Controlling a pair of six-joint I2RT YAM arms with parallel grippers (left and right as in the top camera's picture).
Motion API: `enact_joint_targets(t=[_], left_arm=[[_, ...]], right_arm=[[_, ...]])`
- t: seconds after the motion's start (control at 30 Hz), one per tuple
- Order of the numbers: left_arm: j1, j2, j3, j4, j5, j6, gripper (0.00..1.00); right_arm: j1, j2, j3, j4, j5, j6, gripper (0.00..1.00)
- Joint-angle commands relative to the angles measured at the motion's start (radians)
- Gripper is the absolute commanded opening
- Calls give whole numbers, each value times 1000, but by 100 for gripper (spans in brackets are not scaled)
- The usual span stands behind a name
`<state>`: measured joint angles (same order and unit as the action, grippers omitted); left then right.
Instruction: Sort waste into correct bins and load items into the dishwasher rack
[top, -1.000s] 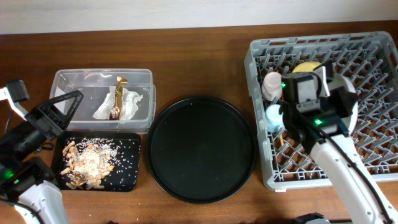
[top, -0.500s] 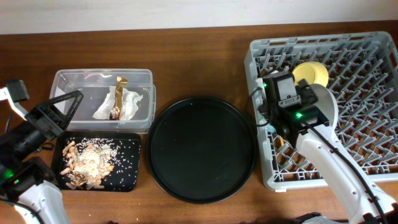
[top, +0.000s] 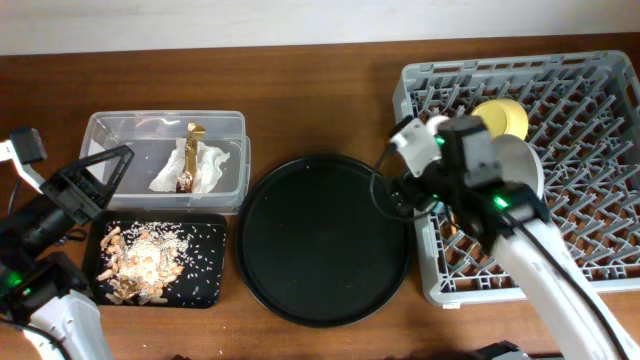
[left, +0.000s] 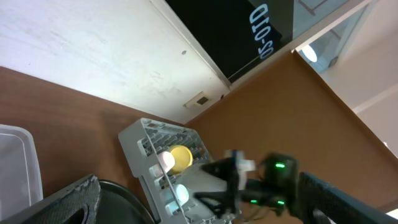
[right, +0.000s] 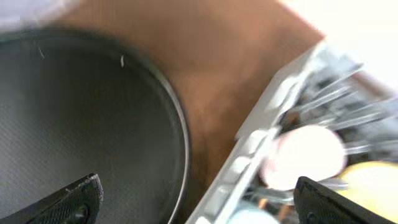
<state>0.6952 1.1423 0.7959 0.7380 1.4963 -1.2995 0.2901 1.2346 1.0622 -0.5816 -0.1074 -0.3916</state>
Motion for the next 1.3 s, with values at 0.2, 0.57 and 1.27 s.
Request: enact_joint_targets(t=[0.2, 0.57, 1.27], left_arm=[[2, -11, 5, 3, 9, 2, 99], [2, -11, 5, 3, 9, 2, 99], [2, -11, 5, 3, 9, 2, 99]], right_arm=[[-34, -925, 5, -178, 31, 8, 99], [-201, -1231, -878, 856, -64, 244, 99], [-200, -1222, -1057, 514, -13, 243, 99]])
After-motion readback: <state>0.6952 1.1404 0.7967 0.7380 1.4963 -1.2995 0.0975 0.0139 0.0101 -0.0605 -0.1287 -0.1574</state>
